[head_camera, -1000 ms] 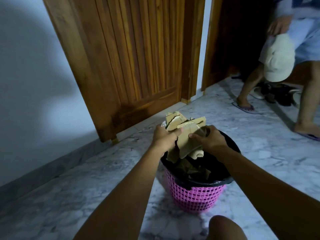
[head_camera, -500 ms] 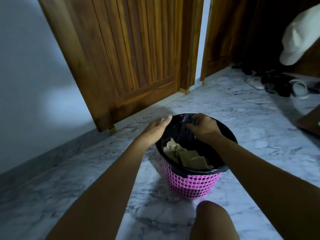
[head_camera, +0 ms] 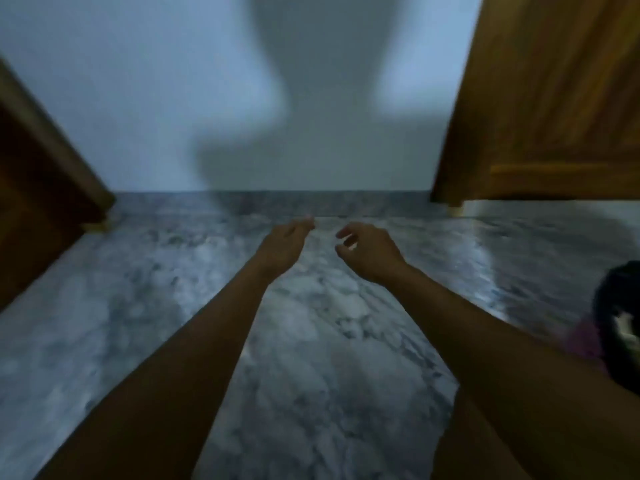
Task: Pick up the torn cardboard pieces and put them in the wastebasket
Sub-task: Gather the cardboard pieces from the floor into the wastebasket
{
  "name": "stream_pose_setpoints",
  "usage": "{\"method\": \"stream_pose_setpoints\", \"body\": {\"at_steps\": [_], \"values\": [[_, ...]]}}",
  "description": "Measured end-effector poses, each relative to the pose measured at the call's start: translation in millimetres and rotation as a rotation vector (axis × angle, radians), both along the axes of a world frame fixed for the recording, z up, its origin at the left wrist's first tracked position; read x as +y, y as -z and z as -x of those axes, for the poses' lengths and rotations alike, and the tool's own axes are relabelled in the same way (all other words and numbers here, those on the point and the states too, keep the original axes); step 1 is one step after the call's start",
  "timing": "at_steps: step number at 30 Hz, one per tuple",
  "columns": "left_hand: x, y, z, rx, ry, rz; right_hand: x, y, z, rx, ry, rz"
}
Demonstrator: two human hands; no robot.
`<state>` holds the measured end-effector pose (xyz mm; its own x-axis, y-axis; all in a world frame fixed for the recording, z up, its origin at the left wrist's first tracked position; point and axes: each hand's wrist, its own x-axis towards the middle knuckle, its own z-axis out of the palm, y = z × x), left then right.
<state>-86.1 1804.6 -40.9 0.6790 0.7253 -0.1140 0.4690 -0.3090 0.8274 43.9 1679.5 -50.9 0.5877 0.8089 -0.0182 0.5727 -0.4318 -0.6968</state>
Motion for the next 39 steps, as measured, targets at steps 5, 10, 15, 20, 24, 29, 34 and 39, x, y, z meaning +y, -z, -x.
{"method": "stream_pose_setpoints", "body": {"at_steps": [5, 10, 15, 20, 24, 29, 34, 39], "values": [[39, -3, 180, 0.051, -0.418, -0.012, 99, 2, 145, -0.017, -0.431, -0.011], [-5, -15, 359, 0.065, -0.849, -0.013, 136, -7, 312, -0.023, -0.856, -0.030], [-116, -25, 515, 0.081, -1.266, 0.002, 100, -18, 484, -0.020, -1.245, -0.013], [-238, -24, 607, 0.058, -1.519, 0.057, 19, -10, 609, -0.060, -1.514, 0.002], [-332, -6, 654, 0.048, -1.646, 0.100, -55, 6, 683, -0.052, -1.656, 0.042], [-429, 21, 711, 0.146, -1.654, 0.204, -136, 34, 740, -0.089, -1.778, 0.123], [-495, 51, 753, 0.167, -1.626, 0.249, -195, 60, 778, -0.138, -1.782, 0.239], [-561, 99, 770, 0.226, -1.589, 0.356, -256, 97, 788, -0.265, -1.843, 0.356]]}}
